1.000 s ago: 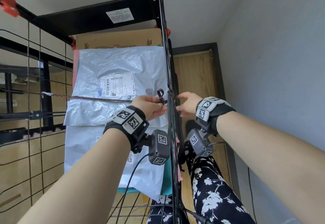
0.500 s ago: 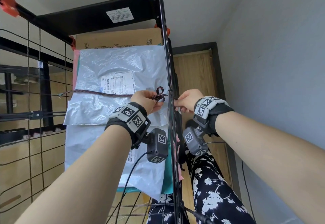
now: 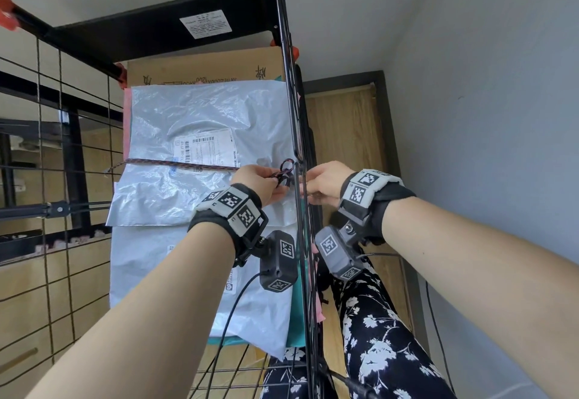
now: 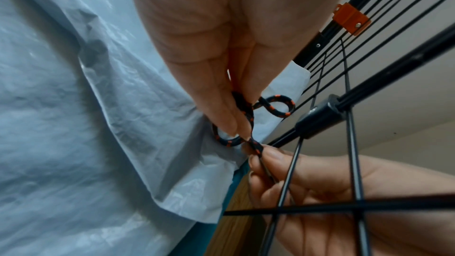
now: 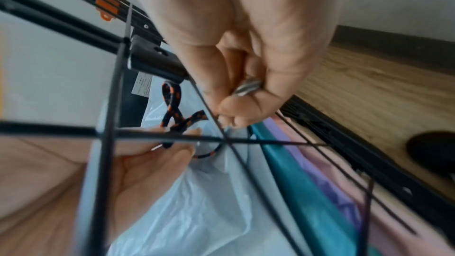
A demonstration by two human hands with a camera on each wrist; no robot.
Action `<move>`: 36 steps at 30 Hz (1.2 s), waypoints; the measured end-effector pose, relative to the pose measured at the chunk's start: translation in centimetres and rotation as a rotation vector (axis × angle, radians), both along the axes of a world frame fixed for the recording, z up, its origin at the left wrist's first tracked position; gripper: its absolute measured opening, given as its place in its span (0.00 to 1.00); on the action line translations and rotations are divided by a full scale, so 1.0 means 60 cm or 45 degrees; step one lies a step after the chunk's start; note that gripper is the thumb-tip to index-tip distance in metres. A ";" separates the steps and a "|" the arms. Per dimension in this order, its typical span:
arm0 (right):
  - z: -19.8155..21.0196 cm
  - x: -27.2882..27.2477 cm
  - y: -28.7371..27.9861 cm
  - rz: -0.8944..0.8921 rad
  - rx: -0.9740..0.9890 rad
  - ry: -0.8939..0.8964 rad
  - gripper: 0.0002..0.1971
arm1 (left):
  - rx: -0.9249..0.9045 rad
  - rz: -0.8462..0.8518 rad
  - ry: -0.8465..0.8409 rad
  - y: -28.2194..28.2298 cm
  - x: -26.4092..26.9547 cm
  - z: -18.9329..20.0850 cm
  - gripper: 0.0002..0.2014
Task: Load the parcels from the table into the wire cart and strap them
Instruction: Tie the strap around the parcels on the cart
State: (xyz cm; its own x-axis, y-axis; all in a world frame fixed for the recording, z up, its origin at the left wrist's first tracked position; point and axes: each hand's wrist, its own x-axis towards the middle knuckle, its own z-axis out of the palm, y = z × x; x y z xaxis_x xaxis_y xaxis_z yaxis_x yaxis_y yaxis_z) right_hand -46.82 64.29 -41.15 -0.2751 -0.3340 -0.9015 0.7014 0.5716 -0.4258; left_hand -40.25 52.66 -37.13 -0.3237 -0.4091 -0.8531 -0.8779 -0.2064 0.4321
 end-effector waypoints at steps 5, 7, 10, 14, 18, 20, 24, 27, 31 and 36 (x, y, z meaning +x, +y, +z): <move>-0.013 0.007 0.009 -0.305 -0.089 -0.276 0.14 | -0.067 -0.219 -0.015 -0.003 -0.004 -0.005 0.11; -0.008 0.008 0.011 -0.335 -0.197 -0.362 0.15 | -0.119 -0.278 -0.016 0.000 -0.005 -0.009 0.12; 0.000 0.010 0.012 -0.406 -0.296 -0.373 0.15 | -0.203 -0.340 -0.020 0.006 -0.007 -0.012 0.15; -0.004 0.013 0.009 -0.467 -0.255 -0.221 0.12 | -0.198 -0.310 -0.021 0.005 -0.014 -0.014 0.10; -0.006 0.003 0.009 -0.415 -0.204 -0.134 0.12 | -0.259 -0.277 0.019 -0.002 -0.030 -0.022 0.05; -0.002 -0.004 0.009 -0.337 -0.194 -0.136 0.12 | -0.319 -0.288 0.042 -0.005 -0.035 -0.026 0.06; 0.008 -0.024 0.013 -0.174 -0.039 -0.063 0.06 | -0.448 -0.346 0.087 -0.012 -0.046 -0.027 0.07; -0.004 -0.043 0.014 0.071 0.049 0.286 0.12 | -0.391 -0.297 0.116 -0.015 -0.055 -0.022 0.07; -0.017 -0.060 -0.010 0.162 -0.046 0.345 0.17 | -0.223 -0.250 0.171 -0.012 -0.059 -0.018 0.16; -0.026 -0.079 -0.032 0.169 0.022 0.244 0.12 | -0.159 -0.261 0.193 -0.010 -0.058 -0.021 0.16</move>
State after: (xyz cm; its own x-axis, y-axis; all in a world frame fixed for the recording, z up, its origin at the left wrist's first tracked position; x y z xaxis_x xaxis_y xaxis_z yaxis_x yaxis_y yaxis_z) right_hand -51.58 62.37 -42.70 -0.3964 -0.3636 -0.8430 0.5267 0.6621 -0.5332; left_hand -43.75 52.06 -38.41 -0.5304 -0.4211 -0.7358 -0.8193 0.0318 0.5724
